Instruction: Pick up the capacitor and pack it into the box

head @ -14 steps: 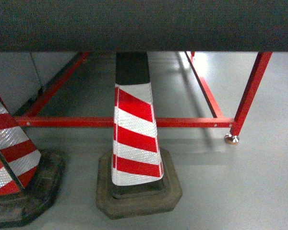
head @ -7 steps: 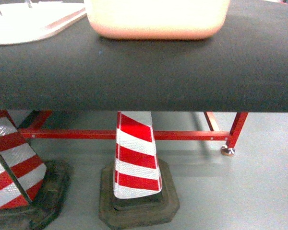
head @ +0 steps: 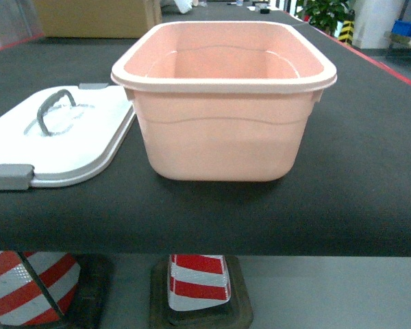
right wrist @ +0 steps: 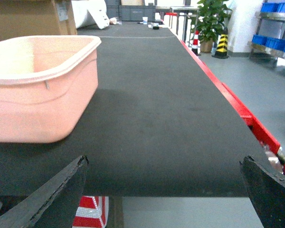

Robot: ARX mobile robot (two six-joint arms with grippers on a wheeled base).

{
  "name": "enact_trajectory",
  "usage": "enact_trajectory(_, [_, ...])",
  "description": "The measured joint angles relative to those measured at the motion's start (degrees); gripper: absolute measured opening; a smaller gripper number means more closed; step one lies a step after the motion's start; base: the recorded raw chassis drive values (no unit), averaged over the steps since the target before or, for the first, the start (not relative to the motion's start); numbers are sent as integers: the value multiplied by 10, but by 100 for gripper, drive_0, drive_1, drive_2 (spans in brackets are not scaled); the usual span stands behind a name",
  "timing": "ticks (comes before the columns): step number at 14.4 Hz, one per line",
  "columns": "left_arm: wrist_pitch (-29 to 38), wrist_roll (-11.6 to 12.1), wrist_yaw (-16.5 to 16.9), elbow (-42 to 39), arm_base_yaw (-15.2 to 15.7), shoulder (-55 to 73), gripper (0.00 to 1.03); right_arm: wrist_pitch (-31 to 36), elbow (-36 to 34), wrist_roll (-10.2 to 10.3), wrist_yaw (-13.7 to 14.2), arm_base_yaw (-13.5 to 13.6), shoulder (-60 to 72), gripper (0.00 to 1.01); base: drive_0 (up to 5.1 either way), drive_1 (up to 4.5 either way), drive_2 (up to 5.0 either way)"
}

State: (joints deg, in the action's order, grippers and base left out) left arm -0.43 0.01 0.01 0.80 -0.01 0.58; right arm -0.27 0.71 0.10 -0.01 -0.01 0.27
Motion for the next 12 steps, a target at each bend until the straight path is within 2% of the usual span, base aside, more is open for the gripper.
enact_trajectory(12, [0, 0, -1, 0, 0, 0, 43, 0, 0, 0, 0, 0, 0, 98, 0, 0, 0])
